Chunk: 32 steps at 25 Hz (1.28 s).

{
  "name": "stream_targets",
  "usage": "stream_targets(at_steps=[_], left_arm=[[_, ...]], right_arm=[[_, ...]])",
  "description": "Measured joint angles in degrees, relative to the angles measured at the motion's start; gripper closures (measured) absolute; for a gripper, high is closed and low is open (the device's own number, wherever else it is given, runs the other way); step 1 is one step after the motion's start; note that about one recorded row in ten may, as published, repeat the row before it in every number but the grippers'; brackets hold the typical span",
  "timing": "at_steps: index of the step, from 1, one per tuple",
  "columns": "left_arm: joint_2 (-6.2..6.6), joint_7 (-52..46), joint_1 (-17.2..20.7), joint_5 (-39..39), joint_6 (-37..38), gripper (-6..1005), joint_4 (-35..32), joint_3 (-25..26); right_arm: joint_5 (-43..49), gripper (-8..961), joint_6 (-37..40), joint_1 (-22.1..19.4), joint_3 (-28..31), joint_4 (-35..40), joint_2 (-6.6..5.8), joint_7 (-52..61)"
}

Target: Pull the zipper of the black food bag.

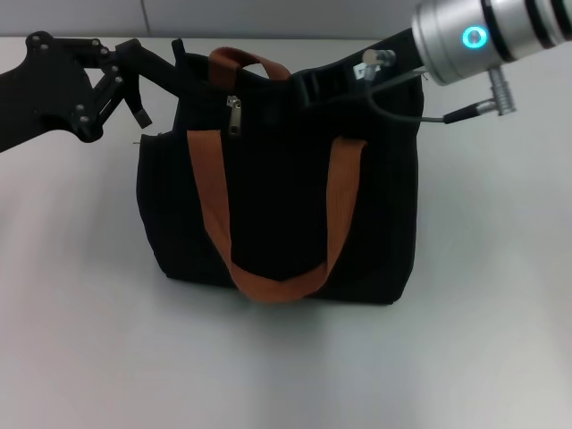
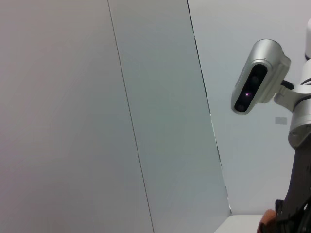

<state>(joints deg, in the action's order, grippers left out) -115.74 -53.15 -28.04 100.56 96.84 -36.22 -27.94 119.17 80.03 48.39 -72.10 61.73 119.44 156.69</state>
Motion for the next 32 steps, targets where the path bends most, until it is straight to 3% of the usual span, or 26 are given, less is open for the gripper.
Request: stream_targets(at_steps=[5, 9, 24, 29, 32], left_arm=[[0.00, 0.1, 0.1, 0.0, 0.0, 962, 0.0, 0.0], [-0.03, 0.1, 0.1, 0.0, 0.1, 962, 0.0, 0.0], [-0.28, -0.1, -0.2, 0.0, 0.4, 961, -0.1, -0.4], [-0.36, -0.2, -0.2, 0.0, 0.6, 961, -0.1, -0.5], [-0.36, -0.2, -0.2, 0.1, 0.6, 961, -0.1, -0.5]], right_arm=[[1.2, 953, 1.5, -4.2, 0.4, 6.4, 0.01, 2.1], [-0.4, 953, 1.7, -4.9, 0.5, 7.0, 0.05, 1.0], [-7.2, 838, -1.8, 1.5, -0.2, -4.9, -0.03, -5.8], [-7.2, 654, -3.1, 3.1, -1.3, -7.2, 0.03, -6.0], [-7.0, 655, -3.1, 3.3, -1.4, -7.4, -0.06, -5.9]])
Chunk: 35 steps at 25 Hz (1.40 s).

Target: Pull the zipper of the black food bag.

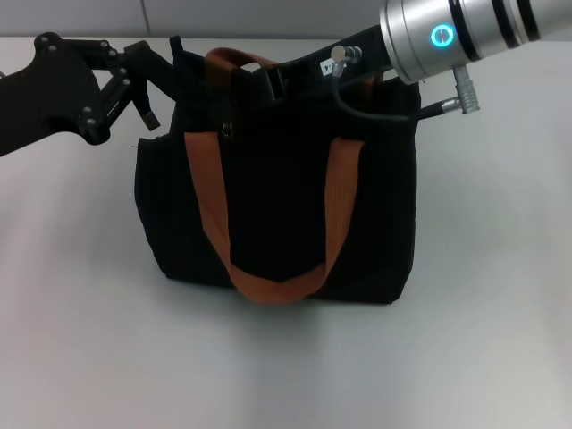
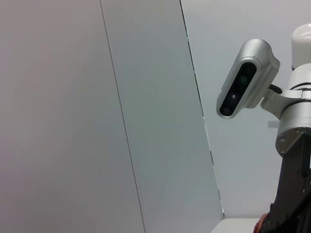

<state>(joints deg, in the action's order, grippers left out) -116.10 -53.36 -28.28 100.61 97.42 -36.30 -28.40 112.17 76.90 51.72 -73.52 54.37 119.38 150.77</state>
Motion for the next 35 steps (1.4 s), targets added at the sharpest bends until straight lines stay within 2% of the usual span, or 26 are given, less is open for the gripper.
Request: stream_targets(at_steps=[10, 21, 35], left_arm=[[0.29, -0.1, 0.0, 0.0, 0.1, 960, 0.0, 0.3], [0.07, 0.0, -0.4, 0.0, 0.2, 960, 0.0, 0.0], [0.00, 0.1, -0.5, 0.0, 1.3, 959, 0.0, 0.3]], right_arm=[[1.5, 656, 2.4, -1.7, 0.4, 4.3, -0.23, 1.8], [3.2, 655, 0.0, -1.0, -0.1, 3.1, -0.03, 1.6], [-1.8, 653, -2.3, 0.5, -3.2, 0.0, 0.22, 0.5]])
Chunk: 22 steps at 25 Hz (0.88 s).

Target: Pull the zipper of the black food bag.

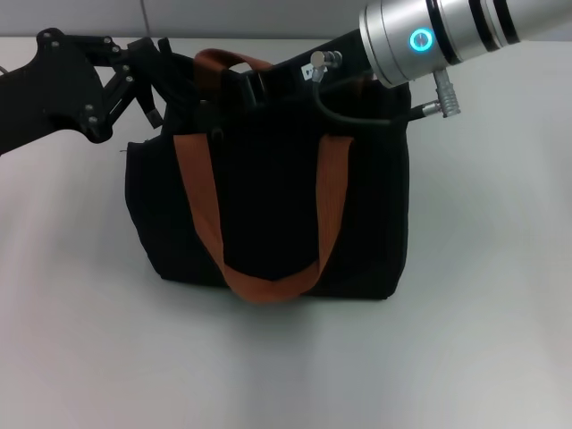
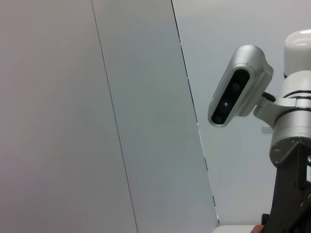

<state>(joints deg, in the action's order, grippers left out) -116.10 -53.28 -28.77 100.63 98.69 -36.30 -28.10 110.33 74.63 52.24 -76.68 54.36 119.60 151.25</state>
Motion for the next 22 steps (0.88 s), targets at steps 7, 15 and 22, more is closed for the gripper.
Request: stream_targets(at_steps=[7, 15, 22], left_arm=[[0.06, 0.1, 0.0, 0.0, 0.0, 959, 0.0, 0.1], [0.09, 0.0, 0.0, 0.0, -0.2, 958, 0.0, 0.0], [0.25, -0.1, 0.0, 0.0, 0.0, 958, 0.0, 0.1]], right_arm=[[-1.9, 653, 0.0, -0.7, 0.5, -0.6, -0.20, -1.0], [-1.0, 652, -0.7, -0.4, 0.5, -2.1, -0.33, -0.6], [2.4, 651, -0.2, -0.8, 0.3, 0.9, -0.44, 0.7]])
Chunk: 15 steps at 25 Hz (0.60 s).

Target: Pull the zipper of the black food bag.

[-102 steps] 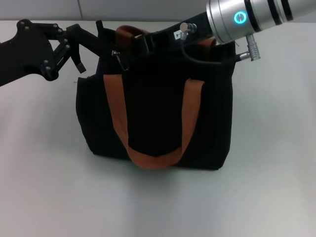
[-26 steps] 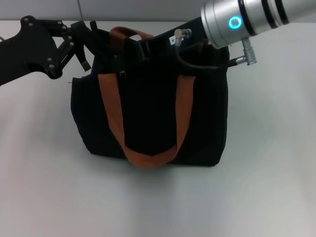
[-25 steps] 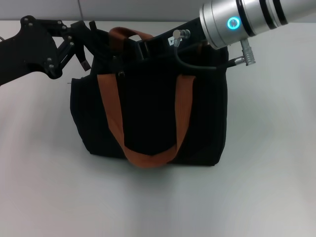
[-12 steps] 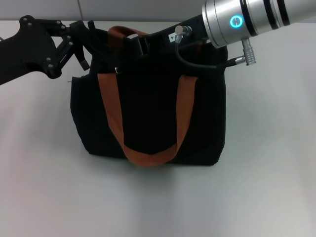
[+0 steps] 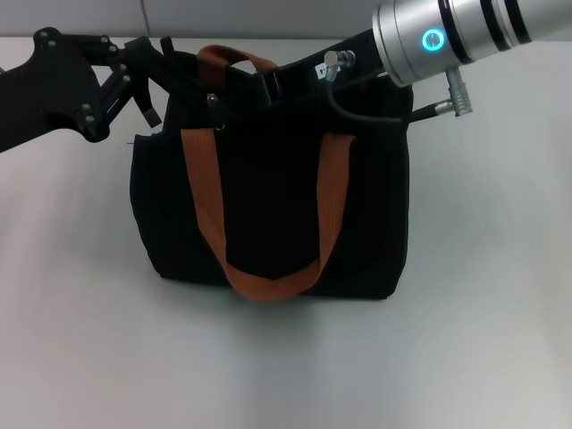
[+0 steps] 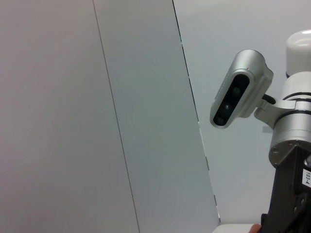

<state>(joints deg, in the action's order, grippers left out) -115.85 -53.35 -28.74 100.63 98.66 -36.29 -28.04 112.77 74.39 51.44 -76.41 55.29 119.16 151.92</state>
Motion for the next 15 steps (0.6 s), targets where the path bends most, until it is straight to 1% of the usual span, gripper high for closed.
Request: stream_targets(at_steps=[5, 6, 11, 15], left_arm=[[-0.16, 0.0, 0.0, 0.0, 0.1, 958, 0.0, -0.2], [-0.18, 0.0, 0.0, 0.0, 0.1, 958, 0.0, -0.2], [-0.30, -0.1, -0.1, 0.0, 0.5, 958, 0.0, -0.3], [-0.32, -0.1, -0.1, 0.0, 1.0, 957, 0.0, -0.2]], right_arm=[[0.2, 653, -0.4, 0.3, -0.2, -0.3, 0.31, -0.1], [-0.9, 653, -0.5, 0.4, -0.5, -0.5, 0.37, -0.2], [-3.7, 655, -1.0, 0.6, -1.8, -1.1, 0.40, -0.3], [-3.9, 656, -1.7, 0.9, -2.3, -2.0, 0.42, -0.3]])
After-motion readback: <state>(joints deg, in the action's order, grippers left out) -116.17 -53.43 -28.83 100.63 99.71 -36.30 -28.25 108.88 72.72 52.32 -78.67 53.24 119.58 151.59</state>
